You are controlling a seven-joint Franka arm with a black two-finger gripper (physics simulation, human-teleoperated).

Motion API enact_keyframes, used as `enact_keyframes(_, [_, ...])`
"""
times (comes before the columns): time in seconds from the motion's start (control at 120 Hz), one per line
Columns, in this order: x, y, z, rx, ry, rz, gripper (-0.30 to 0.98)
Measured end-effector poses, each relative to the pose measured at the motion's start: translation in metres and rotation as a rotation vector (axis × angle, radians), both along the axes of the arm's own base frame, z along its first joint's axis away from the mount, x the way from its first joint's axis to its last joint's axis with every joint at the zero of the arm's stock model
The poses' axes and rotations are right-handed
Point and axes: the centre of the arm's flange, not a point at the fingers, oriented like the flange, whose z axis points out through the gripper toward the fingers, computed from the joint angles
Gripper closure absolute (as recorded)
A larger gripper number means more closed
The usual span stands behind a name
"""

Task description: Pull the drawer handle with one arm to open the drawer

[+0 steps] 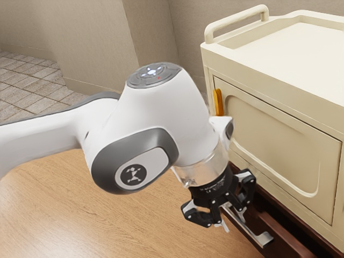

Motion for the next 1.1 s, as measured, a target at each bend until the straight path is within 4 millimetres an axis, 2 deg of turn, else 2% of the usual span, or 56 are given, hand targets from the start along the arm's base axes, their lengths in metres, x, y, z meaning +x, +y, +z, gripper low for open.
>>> enact_keyframes(0.308, [-0.011, 0.004, -0.008, 0.006, 0.006, -0.026, 0.57])
enact_keyframes(0.6, [-0.024, 0.005, -0.005, 0.004, -0.007, -0.052, 0.57])
enact_keyframes(1.1, [-0.054, 0.029, -0.002, 0.009, -0.035, -0.065, 0.57])
